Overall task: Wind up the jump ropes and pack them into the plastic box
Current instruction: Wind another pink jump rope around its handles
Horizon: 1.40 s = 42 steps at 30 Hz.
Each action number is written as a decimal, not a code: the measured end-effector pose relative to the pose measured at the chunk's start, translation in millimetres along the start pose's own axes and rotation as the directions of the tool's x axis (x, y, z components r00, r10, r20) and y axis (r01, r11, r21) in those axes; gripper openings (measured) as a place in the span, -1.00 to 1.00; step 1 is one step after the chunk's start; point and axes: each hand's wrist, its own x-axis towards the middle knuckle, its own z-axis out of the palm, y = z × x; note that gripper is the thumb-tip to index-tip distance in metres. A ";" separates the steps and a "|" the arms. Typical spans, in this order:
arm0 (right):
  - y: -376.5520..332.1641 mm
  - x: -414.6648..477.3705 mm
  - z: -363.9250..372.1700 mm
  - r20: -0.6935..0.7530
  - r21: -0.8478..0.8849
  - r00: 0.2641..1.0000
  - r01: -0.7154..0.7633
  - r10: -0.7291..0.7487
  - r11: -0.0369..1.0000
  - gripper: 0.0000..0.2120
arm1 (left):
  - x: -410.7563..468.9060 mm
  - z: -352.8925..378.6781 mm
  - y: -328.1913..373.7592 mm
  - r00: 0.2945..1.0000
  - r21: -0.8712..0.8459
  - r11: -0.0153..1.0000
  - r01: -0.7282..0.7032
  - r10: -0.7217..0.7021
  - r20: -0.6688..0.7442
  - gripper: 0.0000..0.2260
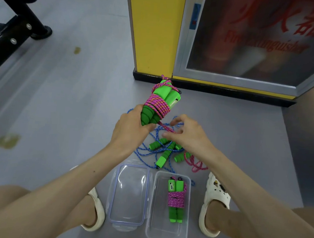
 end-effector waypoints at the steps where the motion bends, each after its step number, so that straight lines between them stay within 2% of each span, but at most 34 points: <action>1: 0.7 -0.3 1.2 -0.007 -0.054 1.000 0.024 -0.024 0.998 -0.72 | -0.3 0.4 0.4 1.000 0.010 1.000 0.001 -0.001 -0.002 -0.62; 3: 2.1 0.2 3.6 -0.049 -0.180 0.996 0.068 -0.078 0.981 -0.76 | -2.0 1.1 1.9 1.000 0.045 0.999 -0.005 0.005 -0.001 -0.62; 6: 1.8 0.3 3.3 -0.129 -0.314 0.988 0.044 -0.089 0.948 -0.85 | -3.5 1.1 2.4 1.000 0.066 0.998 -0.010 0.010 -0.010 -0.61; 8: 0.6 -0.9 4.5 -0.150 -0.443 0.981 0.043 -0.121 0.895 -0.83 | -3.6 1.1 2.9 1.000 0.052 0.999 -0.015 0.016 -0.017 -0.62; 14: -0.1 -3.5 6.7 -0.072 -0.642 0.978 0.106 -0.197 0.759 -0.72 | 0.4 1.6 1.6 0.999 -0.024 0.999 0.038 -0.037 0.019 -0.65; 17: -3.6 -3.9 7.4 0.017 -0.717 0.969 0.183 -0.246 0.672 -0.69 | 1.9 2.4 -0.7 0.998 -0.021 0.998 0.063 -0.062 0.027 -0.67; 21: -3.9 -3.2 6.8 0.029 -0.728 0.968 0.191 -0.248 0.659 -0.65 | 1.0 3.6 -0.9 0.999 0.000 0.999 0.038 -0.038 0.022 -0.68; 22: -2.9 -3.3 6.5 -0.004 -0.703 0.968 0.176 -0.251 0.689 -0.66 | 0.3 3.5 -0.7 1.000 0.018 1.000 0.023 -0.023 0.016 -0.67; 24: -3.7 -4.6 5.4 -0.059 -0.532 0.983 0.118 -0.175 0.839 -0.63 | -0.5 2.4 0.4 1.000 0.058 0.998 -0.002 0.003 -0.010 -0.64; 25: -3.5 -3.2 4.6 -0.060 -0.352 0.995 0.059 -0.086 0.934 -0.64 | -0.9 1.9 1.3 1.000 0.078 0.997 -0.016 0.018 -0.021 -0.63; 26: -3.5 -0.9 2.8 -0.043 -0.070 0.998 -0.052 0.049 0.996 -0.68 | -1.5 1.6 2.4 0.999 0.095 0.995 -0.030 0.033 -0.028 -0.62; 27: -5.5 0.8 0.7 0.014 0.260 0.979 -0.202 0.206 0.944 -0.73 | -2.1 1.7 3.2 0.998 0.112 0.993 -0.043 0.047 -0.031 -0.62; 28: -8.5 1.8 -1.6 0.096 0.515 0.941 -0.326 0.325 0.793 -0.78 | -3.3 1.7 4.1 0.997 0.135 0.989 -0.059 0.063 -0.032 -0.62; 29: -9.5 2.2 -3.3 0.156 0.633 0.912 -0.387 0.380 0.670 -0.81 | -4.8 2.0 4.9 0.996 0.168 0.983 -0.080 0.086 -0.033 -0.62; 30: -8.9 2.8 -4.0 0.190 0.649 0.903 -0.410 0.386 0.640 -0.80 | -6.3 2.6 5.3 0.993 0.208 0.972 -0.105 0.114 -0.032 -0.62; 33: -12.1 0.1 -3.9 0.261 0.536 0.923 -0.382 0.282 0.753 -0.78 | -9.4 3.0 5.7 0.987 0.285 0.948 -0.141 0.158 -0.038 -0.63; 35: -14.3 -2.5 -4.7 0.301 0.499 0.928 -0.350 0.219 0.793 -0.79 | -11.0 3.2 5.6 0.986 0.325 0.936 -0.135 0.159 -0.049 -0.62; 39: -15.0 -3.7 -3.8 0.330 0.551 0.929 -0.332 0.165 0.765 -0.71 | -14.4 8.3 4.9 0.962 0.522 0.825 -0.216 0.272 -0.034 -0.56; 42: -17.4 -5.3 -1.3 0.321 0.591 0.934 -0.326 0.156 0.738 -0.65 | -15.7 12.7 -0.4 0.893 0.631 0.715 -0.300 0.444 -0.079 -0.42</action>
